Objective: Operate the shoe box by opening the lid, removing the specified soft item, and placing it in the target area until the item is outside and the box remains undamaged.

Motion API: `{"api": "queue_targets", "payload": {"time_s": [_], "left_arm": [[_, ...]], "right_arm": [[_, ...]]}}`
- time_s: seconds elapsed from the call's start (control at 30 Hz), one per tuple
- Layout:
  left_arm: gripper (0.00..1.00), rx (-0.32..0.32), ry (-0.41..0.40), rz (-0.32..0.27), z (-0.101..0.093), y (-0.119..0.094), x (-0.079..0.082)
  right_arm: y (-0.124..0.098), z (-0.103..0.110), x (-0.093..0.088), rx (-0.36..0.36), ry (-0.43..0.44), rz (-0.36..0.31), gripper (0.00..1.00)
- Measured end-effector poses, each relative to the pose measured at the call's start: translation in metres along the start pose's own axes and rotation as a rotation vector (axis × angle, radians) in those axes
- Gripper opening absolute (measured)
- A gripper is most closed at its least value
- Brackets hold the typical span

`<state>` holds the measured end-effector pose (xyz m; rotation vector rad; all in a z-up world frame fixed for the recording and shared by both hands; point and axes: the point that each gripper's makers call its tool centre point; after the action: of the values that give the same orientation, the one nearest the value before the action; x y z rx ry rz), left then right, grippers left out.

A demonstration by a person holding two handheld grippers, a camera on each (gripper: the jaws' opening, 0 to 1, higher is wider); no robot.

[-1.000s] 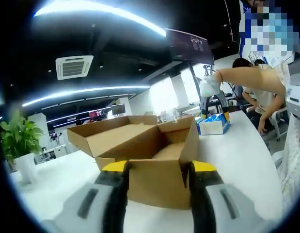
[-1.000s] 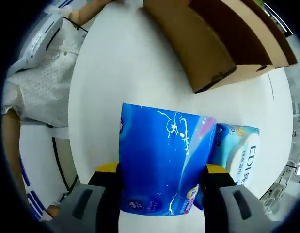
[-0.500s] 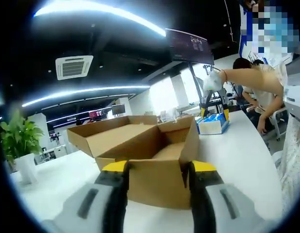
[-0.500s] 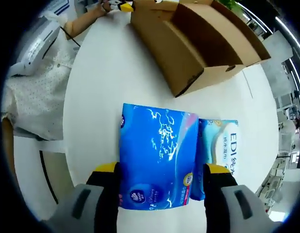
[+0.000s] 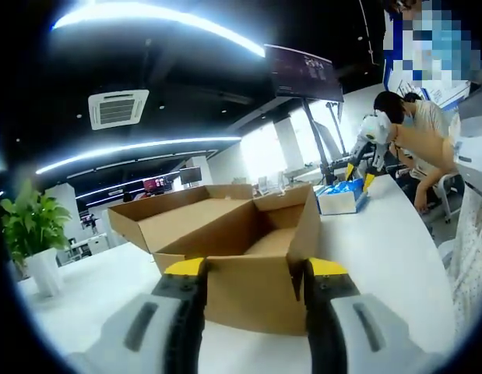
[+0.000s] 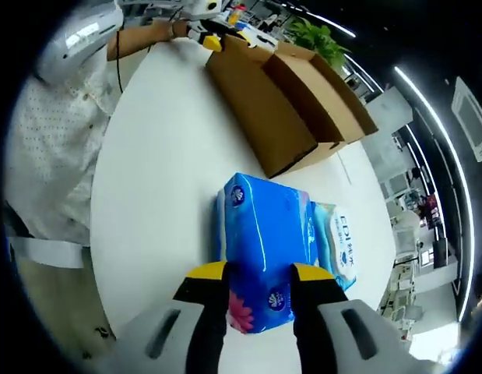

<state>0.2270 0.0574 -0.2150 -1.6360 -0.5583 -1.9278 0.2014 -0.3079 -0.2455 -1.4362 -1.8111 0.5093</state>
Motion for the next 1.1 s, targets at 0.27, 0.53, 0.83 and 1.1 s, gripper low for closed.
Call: {"api": "queue_targets", "payload": {"time_s": [0.27,0.53,0.83,1.1], "left_arm": [[0.51,-0.001,-0.004,-0.004,0.002,0.0,0.0],[0.51,-0.001,-0.003,-0.005,0.003,0.001,0.0],[0.51,-0.001,-0.004,-0.005,0.003,0.001,-0.001],[0.51,-0.003,-0.004,-0.004,0.002,0.001,-0.001]], "right_arm": [[0.002,0.0,-0.004,-0.03,0.018,-0.078,0.26],[0.007,-0.006,-0.01,-0.003,-0.04,-0.094,0.26],[0.009,-0.009,-0.013,0.016,-0.04,-0.137,0.27],[0.003,-0.014,-0.014,-0.036,0.171,-0.183,0.29]]}}
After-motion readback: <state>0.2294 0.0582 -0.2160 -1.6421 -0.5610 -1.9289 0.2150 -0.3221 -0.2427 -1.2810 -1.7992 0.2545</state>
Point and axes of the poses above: the point that each gripper's makers call its tool centre point, and the gripper's own axes: y roughly forward along the fingers, z roughly to its left, x roughly out of its top, and after that the axes turned 5 degrees about -y, right-handed
